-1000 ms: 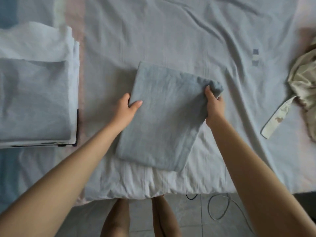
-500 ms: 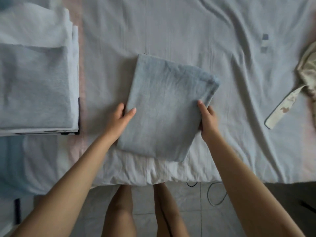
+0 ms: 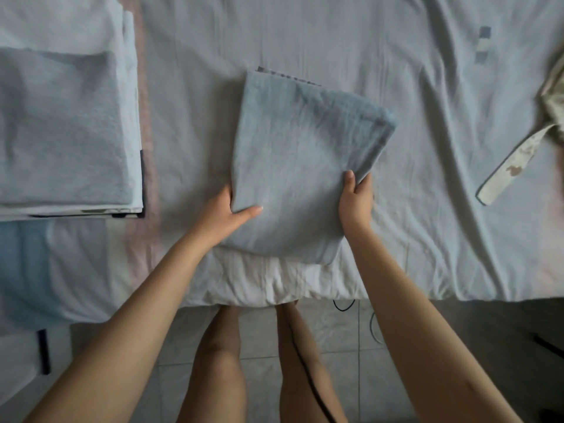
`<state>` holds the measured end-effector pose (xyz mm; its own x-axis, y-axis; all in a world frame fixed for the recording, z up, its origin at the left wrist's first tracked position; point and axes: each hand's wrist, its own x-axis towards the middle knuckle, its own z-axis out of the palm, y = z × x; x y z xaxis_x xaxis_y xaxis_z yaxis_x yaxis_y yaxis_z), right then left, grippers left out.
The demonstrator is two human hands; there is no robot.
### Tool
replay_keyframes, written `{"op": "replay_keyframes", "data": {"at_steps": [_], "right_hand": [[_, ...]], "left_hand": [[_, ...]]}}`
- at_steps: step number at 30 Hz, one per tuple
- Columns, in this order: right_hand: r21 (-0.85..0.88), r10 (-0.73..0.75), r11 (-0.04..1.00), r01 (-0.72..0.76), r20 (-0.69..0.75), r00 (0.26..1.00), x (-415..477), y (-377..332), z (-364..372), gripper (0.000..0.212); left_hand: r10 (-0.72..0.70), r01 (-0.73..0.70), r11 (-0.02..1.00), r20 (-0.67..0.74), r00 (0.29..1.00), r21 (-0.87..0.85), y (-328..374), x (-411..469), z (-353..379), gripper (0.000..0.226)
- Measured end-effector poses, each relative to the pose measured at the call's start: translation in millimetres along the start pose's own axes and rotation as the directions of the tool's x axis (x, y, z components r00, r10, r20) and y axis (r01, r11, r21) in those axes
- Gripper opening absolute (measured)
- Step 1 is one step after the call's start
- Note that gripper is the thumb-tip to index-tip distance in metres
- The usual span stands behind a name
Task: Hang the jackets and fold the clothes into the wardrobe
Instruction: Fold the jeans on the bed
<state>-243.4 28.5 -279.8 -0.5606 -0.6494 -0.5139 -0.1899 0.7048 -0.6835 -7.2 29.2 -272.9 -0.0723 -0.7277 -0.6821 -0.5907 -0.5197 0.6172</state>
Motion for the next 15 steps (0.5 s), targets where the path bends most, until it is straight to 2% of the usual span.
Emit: {"op": "replay_keyframes", "data": {"at_steps": [3,6,9,11,12,15], "right_hand": [[0.002,0.016,1.000,-0.016,-0.021,1.000,-2,-1,0,0.026],[0.007,0.019,1.000,-0.019,-0.059,0.998,-5,1,3,0.025],[-0.006,0.033,0.999,-0.034,-0.095,0.995,-6,-1,6,0.019],[-0.023,0.042,0.999,-0.045,-0.099,0.994,-6,-2,8,0.015],[-0.034,0.044,0.998,-0.048,-0.102,0.994,-4,-1,7,0.015],[-0.046,0.053,0.997,-0.058,-0.101,0.993,-5,-1,6,0.015]], "left_hand": [[0.018,-0.018,1.000,0.045,0.999,0.003,-7,-4,-2,0.070],[-0.019,0.016,0.999,-0.045,0.999,-0.048,-10,-7,2,0.064],[0.048,-0.022,0.985,-0.151,0.987,0.169,-9,-13,8,0.068],[0.054,-0.006,0.945,-0.138,0.989,0.328,-10,-16,9,0.080],[0.043,-0.005,0.947,-0.110,0.993,0.323,-12,-16,10,0.085],[-0.003,0.007,0.996,-0.042,0.999,0.084,-19,-13,5,0.091]]}}
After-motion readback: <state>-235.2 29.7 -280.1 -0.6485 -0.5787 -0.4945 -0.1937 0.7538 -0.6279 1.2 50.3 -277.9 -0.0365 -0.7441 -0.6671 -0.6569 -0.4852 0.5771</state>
